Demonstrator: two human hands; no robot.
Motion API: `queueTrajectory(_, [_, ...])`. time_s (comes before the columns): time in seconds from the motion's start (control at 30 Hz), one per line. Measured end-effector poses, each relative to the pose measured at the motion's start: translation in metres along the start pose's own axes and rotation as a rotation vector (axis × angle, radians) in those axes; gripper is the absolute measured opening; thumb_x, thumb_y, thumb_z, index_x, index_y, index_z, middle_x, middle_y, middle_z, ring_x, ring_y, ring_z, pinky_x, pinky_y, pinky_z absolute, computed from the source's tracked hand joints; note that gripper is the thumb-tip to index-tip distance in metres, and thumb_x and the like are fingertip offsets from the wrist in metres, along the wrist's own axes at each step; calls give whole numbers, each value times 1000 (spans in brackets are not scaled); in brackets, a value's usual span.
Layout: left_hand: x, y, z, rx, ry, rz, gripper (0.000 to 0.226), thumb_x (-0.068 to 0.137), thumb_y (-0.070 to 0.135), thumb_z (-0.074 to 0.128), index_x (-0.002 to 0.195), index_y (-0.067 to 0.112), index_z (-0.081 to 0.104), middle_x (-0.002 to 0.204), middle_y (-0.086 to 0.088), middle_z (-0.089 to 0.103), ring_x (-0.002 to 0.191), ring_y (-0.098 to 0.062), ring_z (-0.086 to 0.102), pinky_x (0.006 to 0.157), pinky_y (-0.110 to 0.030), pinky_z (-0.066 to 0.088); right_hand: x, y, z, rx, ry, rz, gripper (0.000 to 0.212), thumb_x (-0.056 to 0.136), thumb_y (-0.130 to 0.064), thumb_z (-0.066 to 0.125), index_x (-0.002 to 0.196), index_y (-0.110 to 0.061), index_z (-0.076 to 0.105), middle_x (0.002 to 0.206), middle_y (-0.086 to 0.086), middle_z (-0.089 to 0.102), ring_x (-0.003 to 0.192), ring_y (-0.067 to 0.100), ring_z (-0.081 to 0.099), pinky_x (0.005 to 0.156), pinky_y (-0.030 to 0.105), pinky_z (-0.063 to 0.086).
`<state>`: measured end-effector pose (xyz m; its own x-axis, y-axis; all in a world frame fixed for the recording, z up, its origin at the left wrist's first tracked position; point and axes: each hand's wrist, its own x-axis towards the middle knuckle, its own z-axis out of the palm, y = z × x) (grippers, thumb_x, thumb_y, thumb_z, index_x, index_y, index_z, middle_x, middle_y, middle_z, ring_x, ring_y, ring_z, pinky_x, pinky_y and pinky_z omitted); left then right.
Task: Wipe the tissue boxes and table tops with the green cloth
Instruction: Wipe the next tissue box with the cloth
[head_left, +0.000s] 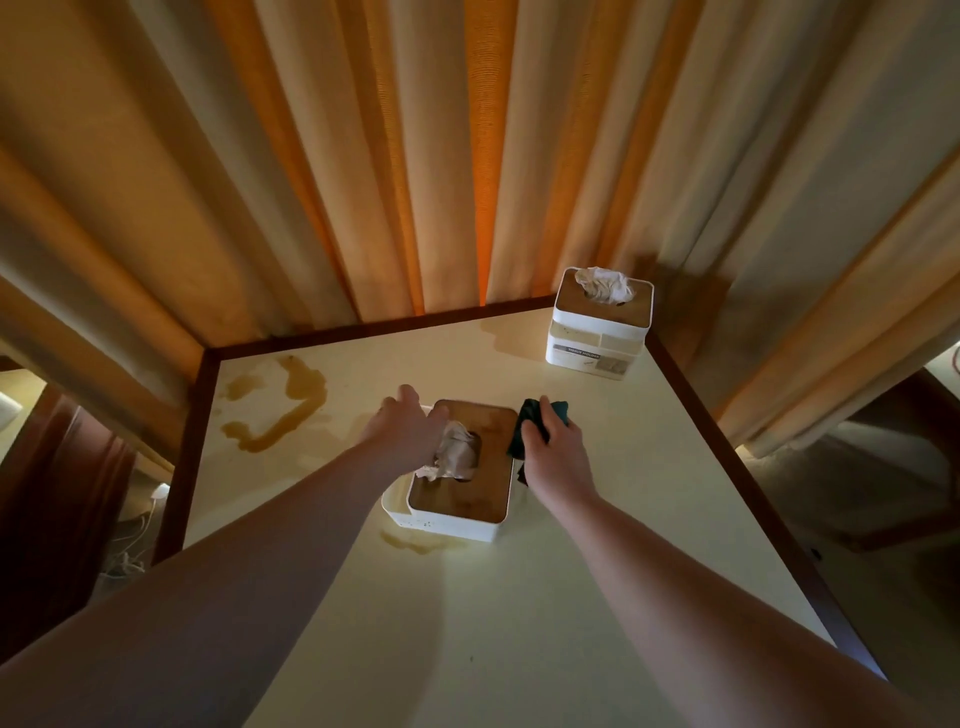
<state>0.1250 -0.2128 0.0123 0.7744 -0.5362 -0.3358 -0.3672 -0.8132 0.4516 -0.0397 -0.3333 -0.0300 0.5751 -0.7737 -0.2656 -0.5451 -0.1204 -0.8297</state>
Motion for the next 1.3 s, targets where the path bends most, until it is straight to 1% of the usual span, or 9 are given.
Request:
queueTrajectory(0.1, [-8,6,-8,146,-64,253,91,88,56,64,159,17,23,162,-11,26,149,-34,24,118,-49,30,-9,14,-7,75,-38,-1,53,110,-36,40,162,-35,30,132,9,62,91,17,63,59,11,43])
queueTrajectory(0.27, [-11,12,2,671,-372,507,166,44,85,83,162,24,-18,169,6,-22,156,-25,-21,123,-65,-6,-25,26,4,277,-116,43,49,111,-35,42,159,-39,35,150,-13,49,130,7,50,106,29,41])
queueTrajectory(0.47, [-3,18,7,759,-280,555,171,34,89,80,163,22,-9,170,2,2,157,-25,7,124,-60,-4,-24,25,26,417,-142,78,26,109,-42,42,125,-58,57,139,-16,61,124,7,59,105,32,47])
queueTrajectory(0.57, [-1,21,5,790,-277,584,170,32,93,77,163,23,-5,164,2,8,153,-25,13,124,-59,-3,-17,24,35,466,-153,61,49,105,-54,47,153,-45,42,166,-9,29,151,14,34,115,31,33])
queueTrajectory(0.7, [-1,22,4,741,-293,575,170,31,93,78,163,25,-5,162,3,10,150,-25,14,125,-51,5,-6,24,41,621,-148,80,57,108,-45,46,161,-44,26,149,-15,48,136,14,51,115,42,44])
queueTrajectory(0.87, [-2,20,4,675,-323,550,174,26,92,79,163,26,-6,159,7,7,148,-23,13,127,-49,15,-3,44,63,643,-164,86,57,91,-68,43,147,-61,38,162,-16,38,151,9,34,124,49,31])
queueTrajectory(1.03, [-3,21,4,629,-335,528,178,22,90,82,163,26,-6,155,12,7,145,-19,15,123,-42,28,-36,46,65,684,-125,135,57,94,-58,37,149,-50,45,157,-10,48,148,18,41,120,40,34])
queueTrajectory(1.17, [-4,23,4,621,-343,518,179,21,90,81,164,27,-8,153,14,6,144,-17,13,122,-42,31,-61,47,58,728,-66,145,47,109,-29,38,155,-34,45,147,-20,55,131,-7,52,115,26,43])
queueTrajectory(1.3, [-6,23,5,623,-339,521,176,24,88,83,163,29,-7,153,14,6,145,-17,12,121,-43,32,-44,40,47,715,19,90,50,108,-22,40,157,-31,42,156,-15,48,142,1,45,121,35,38])
